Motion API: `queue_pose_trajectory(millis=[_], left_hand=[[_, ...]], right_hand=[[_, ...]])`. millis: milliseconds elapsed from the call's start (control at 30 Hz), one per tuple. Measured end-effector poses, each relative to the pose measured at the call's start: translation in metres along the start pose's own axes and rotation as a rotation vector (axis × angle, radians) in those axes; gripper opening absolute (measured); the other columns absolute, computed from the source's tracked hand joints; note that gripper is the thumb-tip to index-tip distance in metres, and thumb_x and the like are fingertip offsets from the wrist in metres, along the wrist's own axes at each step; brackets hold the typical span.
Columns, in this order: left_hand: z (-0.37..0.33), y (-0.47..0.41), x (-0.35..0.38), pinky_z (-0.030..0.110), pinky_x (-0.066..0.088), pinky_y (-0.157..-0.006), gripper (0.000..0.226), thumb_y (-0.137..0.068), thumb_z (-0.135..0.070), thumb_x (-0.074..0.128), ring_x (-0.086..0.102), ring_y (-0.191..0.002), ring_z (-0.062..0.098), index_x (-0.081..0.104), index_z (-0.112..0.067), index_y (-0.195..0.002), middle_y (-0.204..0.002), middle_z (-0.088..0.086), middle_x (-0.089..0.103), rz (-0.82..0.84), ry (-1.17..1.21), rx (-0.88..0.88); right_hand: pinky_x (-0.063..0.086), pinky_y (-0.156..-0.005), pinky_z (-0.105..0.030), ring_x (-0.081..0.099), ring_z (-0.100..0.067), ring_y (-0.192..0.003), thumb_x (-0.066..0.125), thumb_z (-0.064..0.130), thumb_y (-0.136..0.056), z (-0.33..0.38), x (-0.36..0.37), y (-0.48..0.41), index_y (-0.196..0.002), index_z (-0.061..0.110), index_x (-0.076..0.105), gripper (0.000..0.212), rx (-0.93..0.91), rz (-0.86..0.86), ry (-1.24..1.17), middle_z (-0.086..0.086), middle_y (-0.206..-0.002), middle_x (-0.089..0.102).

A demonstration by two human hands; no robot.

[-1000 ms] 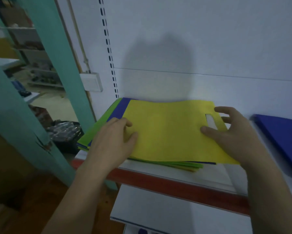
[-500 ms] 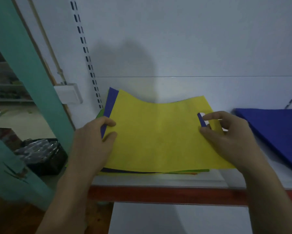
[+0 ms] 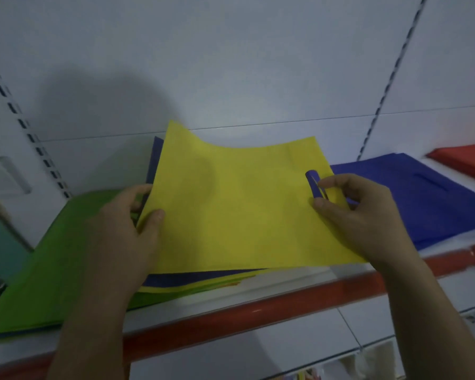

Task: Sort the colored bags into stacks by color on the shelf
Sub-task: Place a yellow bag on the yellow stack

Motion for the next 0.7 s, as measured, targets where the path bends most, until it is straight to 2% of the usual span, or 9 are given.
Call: queue_pose_trajectory(millis=[133,200,267,367,467,567,633,700], left_hand=[[0.003,-0.001,-0.006,0.032,0.040,-0.074,0.031,-0.095,-0.023,0.064,0.053,-0.088,0.014,0.064,-0.017,-0.125,-0.106,-0.005,0.061,-0.051,-0.061,-0.073],[0.007,-0.001,-0.014,0.037,0.047,-0.077,0.035,-0.094,-0.024,0.064,0.056,-0.088,0.017,0.060,-0.020,-0.129,-0.107,-0.004,0.063,-0.074,-0.048,-0.118],[0.014,0.002,-0.025,0.041,0.051,-0.081,0.038,-0.093,-0.023,0.065,0.058,-0.085,0.018,0.059,-0.023,-0.131,-0.102,-0.005,0.062,-0.084,-0.068,-0.151],[0.022,0.008,-0.041,0.033,0.044,-0.075,0.036,-0.093,-0.019,0.065,0.053,-0.084,0.015,0.062,-0.024,-0.129,-0.099,-0.006,0.060,-0.107,-0.160,-0.200],[0.031,0.015,-0.052,0.028,0.036,-0.064,0.028,-0.093,-0.017,0.066,0.049,-0.081,0.013,0.064,-0.021,-0.120,-0.098,-0.004,0.057,-0.156,-0.217,-0.237],[0.044,0.021,-0.064,0.030,0.034,-0.066,0.014,-0.091,-0.020,0.068,0.051,-0.079,0.015,0.065,-0.019,-0.104,-0.103,-0.001,0.064,-0.174,-0.305,-0.248],[0.050,0.024,-0.071,0.035,0.040,-0.071,0.011,-0.088,-0.023,0.071,0.054,-0.087,0.021,0.063,-0.023,-0.095,-0.108,0.002,0.062,-0.177,-0.377,-0.254],[0.049,0.025,-0.077,0.042,0.046,-0.081,0.014,-0.087,-0.024,0.071,0.054,-0.099,0.026,0.059,-0.028,-0.094,-0.112,0.001,0.057,-0.209,-0.433,-0.223]], right_hand=[[0.051,-0.097,-0.041,0.061,-0.003,-0.104,0.073,0.020,-0.088,-0.001,0.011,-0.012,-0.101,0.028,0.073,0.016,0.021,0.079,-0.092,0.022,-0.105,0.067],[0.052,-0.092,-0.035,0.062,-0.003,-0.105,0.072,0.019,-0.089,0.004,0.020,-0.020,-0.103,0.028,0.073,0.017,0.022,0.131,-0.157,0.024,-0.104,0.067],[0.051,-0.080,-0.023,0.063,-0.004,-0.105,0.072,0.019,-0.089,0.010,0.031,-0.024,-0.106,0.027,0.074,0.019,0.019,0.193,-0.215,0.023,-0.104,0.067],[0.053,-0.074,-0.018,0.065,-0.001,-0.099,0.073,0.018,-0.089,0.019,0.052,-0.022,-0.109,0.025,0.074,0.022,-0.004,0.248,-0.257,0.022,-0.106,0.067],[0.059,-0.079,-0.033,0.070,-0.008,-0.093,0.074,0.017,-0.088,0.025,0.074,-0.016,-0.109,0.028,0.074,0.024,0.000,0.282,-0.270,0.019,-0.109,0.069],[0.060,-0.077,-0.044,0.072,-0.021,-0.083,0.074,0.018,-0.087,0.028,0.090,-0.012,-0.108,0.032,0.073,0.025,-0.016,0.303,-0.235,0.011,-0.108,0.072],[0.059,-0.074,-0.045,0.070,-0.025,-0.082,0.074,0.021,-0.086,0.030,0.096,-0.009,-0.105,0.036,0.073,0.025,-0.048,0.304,-0.175,0.008,-0.101,0.073],[0.057,-0.077,-0.042,0.068,-0.019,-0.093,0.074,0.023,-0.086,0.031,0.099,-0.006,-0.104,0.040,0.072,0.024,-0.073,0.309,-0.132,0.011,-0.100,0.072]])
Point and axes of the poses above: each hand's wrist, its own y-axis away from the middle knuckle, its own x-axis out of the palm, z = x × y, the point moved 1 cm from there along -y, towards the middle knuckle
